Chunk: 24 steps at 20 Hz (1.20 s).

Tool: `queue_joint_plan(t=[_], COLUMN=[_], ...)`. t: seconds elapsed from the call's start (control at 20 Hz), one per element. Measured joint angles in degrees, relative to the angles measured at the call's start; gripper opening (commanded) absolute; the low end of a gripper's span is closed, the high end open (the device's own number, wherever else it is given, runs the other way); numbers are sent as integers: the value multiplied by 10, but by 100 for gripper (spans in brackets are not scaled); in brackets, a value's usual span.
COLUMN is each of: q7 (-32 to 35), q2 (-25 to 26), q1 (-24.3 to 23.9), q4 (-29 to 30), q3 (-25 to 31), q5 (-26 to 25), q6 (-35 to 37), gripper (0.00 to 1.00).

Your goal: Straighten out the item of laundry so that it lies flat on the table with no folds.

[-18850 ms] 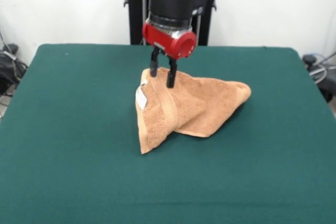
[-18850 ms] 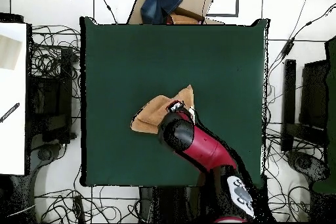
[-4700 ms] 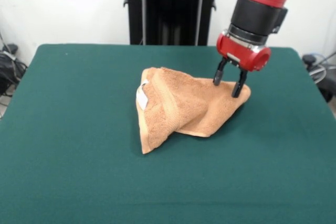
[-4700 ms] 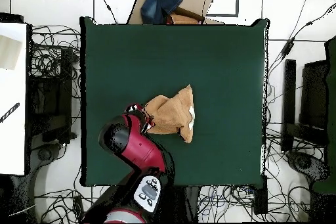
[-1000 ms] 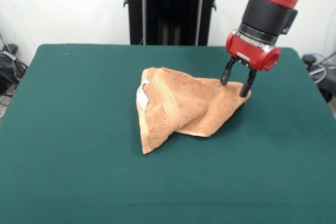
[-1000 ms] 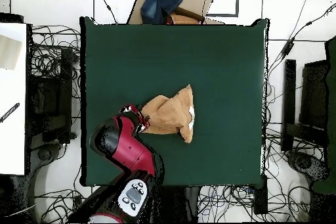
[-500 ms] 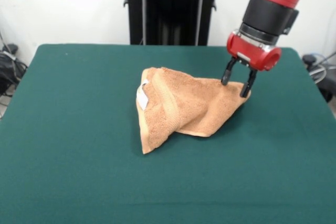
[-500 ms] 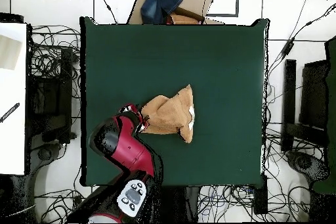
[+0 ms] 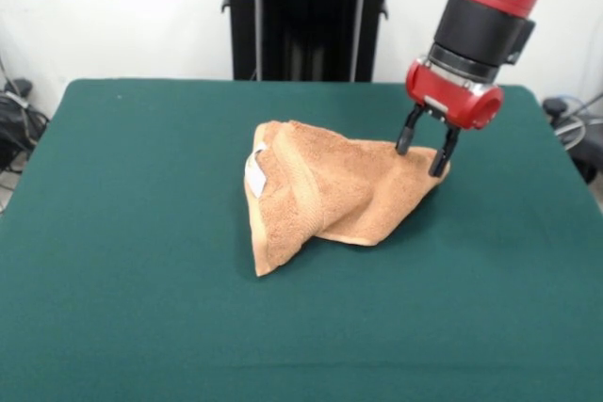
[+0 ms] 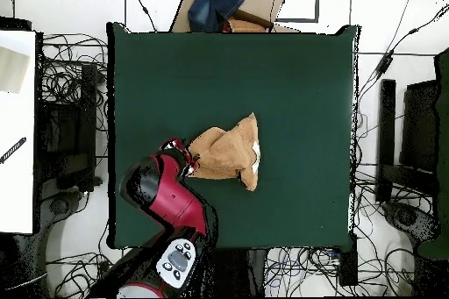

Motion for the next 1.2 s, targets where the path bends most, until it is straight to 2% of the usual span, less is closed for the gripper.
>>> queue_joint_plan(t=[0.75,1.2], q7=[0,0], q2=[32,72], q1=[15,68], q4=[-14,-50], q3=[0,-4], q5=[47,131], q6=[0,-1], gripper=[100,100])
